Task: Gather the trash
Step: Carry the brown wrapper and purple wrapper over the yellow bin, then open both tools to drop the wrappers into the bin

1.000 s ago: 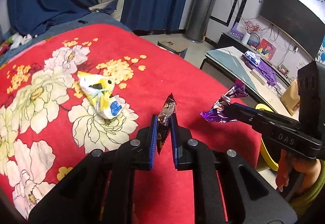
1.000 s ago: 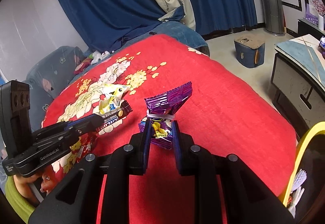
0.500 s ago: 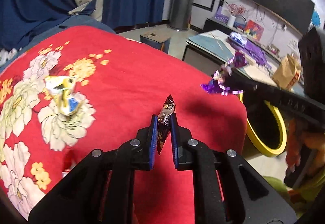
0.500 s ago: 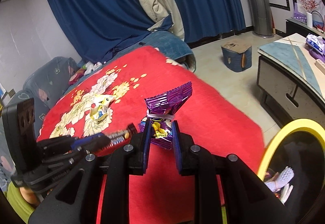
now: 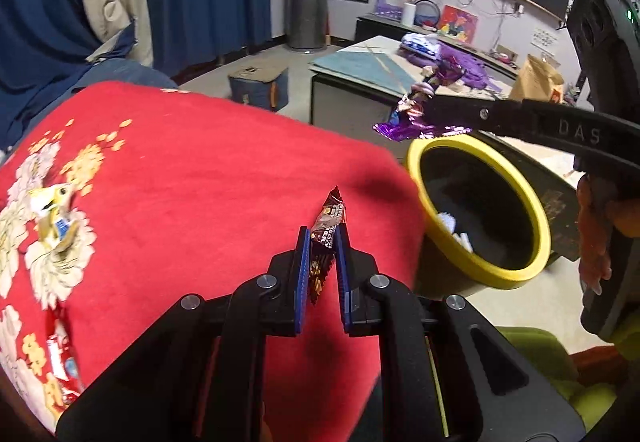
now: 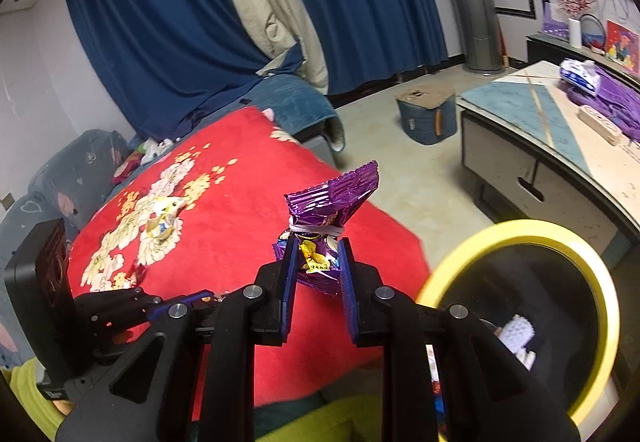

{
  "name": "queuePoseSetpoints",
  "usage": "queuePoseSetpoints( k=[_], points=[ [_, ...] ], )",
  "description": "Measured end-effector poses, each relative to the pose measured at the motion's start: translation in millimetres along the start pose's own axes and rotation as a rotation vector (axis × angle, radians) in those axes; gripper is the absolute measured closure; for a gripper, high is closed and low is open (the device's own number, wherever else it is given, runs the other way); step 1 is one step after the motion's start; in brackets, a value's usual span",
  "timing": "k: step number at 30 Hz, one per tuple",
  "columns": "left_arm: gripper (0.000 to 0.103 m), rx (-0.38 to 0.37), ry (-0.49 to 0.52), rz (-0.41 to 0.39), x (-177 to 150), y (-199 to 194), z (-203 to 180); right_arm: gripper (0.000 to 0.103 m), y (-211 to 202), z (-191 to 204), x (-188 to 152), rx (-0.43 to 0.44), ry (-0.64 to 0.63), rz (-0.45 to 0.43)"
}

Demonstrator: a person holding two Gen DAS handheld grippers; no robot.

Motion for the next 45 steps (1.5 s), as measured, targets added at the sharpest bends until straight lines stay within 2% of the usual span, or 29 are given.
queuePoseSetpoints(
  k=[11, 22, 38, 45],
  points=[
    [0.096, -0.118, 0.013, -0.021, 16.3, 14.9, -43.0, 0.083, -25.5, -58.4, -15.2, -0.105, 0.053, -0.025],
    [0.096, -0.192, 0.059, -0.012, 22.6, 31.9, -82.2, 0.083, -45.8, -109.4, -34.6, -0.215, 0.087, -0.038],
    [0.096, -0.268, 0.125, 0.048, 15.9, 61.9, -118.6, 0.083, -42.9, -163.3, -56.3, -0.284, 0.188, 0.046],
    [0.095, -0.292, 0.136, 0.088, 13.6, 80.2, -129.6, 0.083, -38.7, -180.1, -65.5, -0.282, 0.239, 0.074]
  ],
)
Point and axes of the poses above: each gripper's, at about its wrist camera, not at the fingertips, and y roughly the way its jaws point, z to its left, x to its top, the point moved 4 cm from there along y, roughly the way its jaws point, and after that the axes turned 10 degrees about -x, right-handed, at the moved point
